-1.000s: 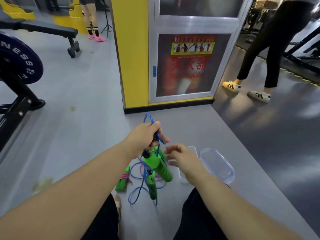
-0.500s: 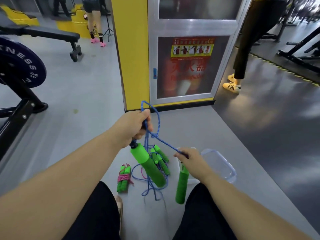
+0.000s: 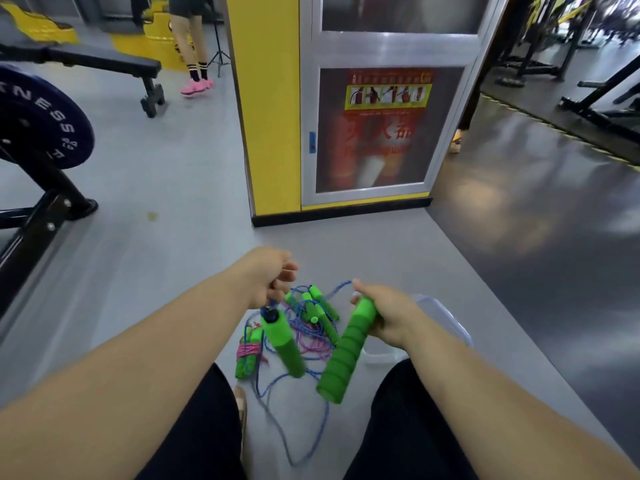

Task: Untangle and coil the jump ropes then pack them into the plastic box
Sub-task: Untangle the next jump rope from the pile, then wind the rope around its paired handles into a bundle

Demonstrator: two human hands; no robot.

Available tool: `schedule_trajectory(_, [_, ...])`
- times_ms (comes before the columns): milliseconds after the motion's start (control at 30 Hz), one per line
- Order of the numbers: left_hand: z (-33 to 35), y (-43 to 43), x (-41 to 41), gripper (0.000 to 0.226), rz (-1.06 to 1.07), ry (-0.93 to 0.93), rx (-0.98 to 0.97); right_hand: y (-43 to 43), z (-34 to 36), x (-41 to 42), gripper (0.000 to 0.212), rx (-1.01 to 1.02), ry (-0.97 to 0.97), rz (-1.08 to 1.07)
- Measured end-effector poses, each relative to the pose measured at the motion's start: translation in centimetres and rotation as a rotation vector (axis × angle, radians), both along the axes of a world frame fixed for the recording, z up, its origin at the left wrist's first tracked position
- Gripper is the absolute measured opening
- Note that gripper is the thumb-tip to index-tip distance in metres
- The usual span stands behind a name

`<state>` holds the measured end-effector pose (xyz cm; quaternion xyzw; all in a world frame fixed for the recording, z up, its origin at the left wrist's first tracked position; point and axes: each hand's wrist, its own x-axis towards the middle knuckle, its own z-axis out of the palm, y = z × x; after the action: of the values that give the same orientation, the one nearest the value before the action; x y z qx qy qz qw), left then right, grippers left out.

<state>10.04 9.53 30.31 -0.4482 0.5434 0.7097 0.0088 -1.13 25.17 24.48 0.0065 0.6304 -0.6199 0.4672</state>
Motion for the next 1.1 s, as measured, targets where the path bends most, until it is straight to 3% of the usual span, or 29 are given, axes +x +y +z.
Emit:
schedule_trajectory(133, [0.2, 2.2, -1.5, 0.032, -0.024, -0.006, 0.106, -1.2, 0.2, 3.1, 0.012, -0.217, 0.118, 0.25])
schedule_trajectory(267, [0.1, 2.9, -2.8, 0.032, 0.003, -0.007, 0.169, -1.1, 0.1, 4.2, 0.057, -0.296, 0.182, 0.474])
schedule_trajectory(367, [-0.5, 3.6, -3.3, 0.03, 0.031, 0.012, 0.146, -0.4, 0.1, 4.4, 0.047, -0.266, 0.189, 0.528])
schedule_trajectory(500, [-1.2, 4.8, -3.9, 0.031, 0.039, 0.136, 0.035, 0.2, -0.1, 4.8, 0.03, -0.257, 0.106, 0.4])
schedule_trajectory(600, [-1.9, 4.3, -2.8, 0.019, -0.007, 0.103, -0.342, 0.6, -0.6, 4.5, 0.017, -0.315, 0.031, 0.191])
schedule_trajectory(633, [-2.2, 4.2, -2.0, 0.022, -0.047, 0.083, -0.388, 0.8, -0.8, 4.1, 0.016, -0.348, 0.005, 0.124])
schedule_trajectory(700, [-3.1, 4.5, 0.0, 0.039, -0.188, 0.091, -0.193, 1.0, -1.2, 3.5, 0.025, -0.412, -0.052, 0.039])
schedule_trajectory(800, [-4.9, 6.5, 2.3, 0.04, -0.414, 0.105, 0.105, 0.9, -1.5, 3.1, 0.031, -0.448, -0.119, -0.023])
schedule_trajectory(1000, [-6.7, 7.3, 2.5, 0.029, -0.436, 0.114, 0.183, 0.6, -1.6, 3.4, 0.038, -0.439, -0.08, -0.109])
schedule_trajectory(1100, [-6.5, 7.4, 2.3, 0.014, -0.469, 0.097, 0.203, 0.7, -1.5, 3.4, 0.027, -0.388, -0.063, -0.137])
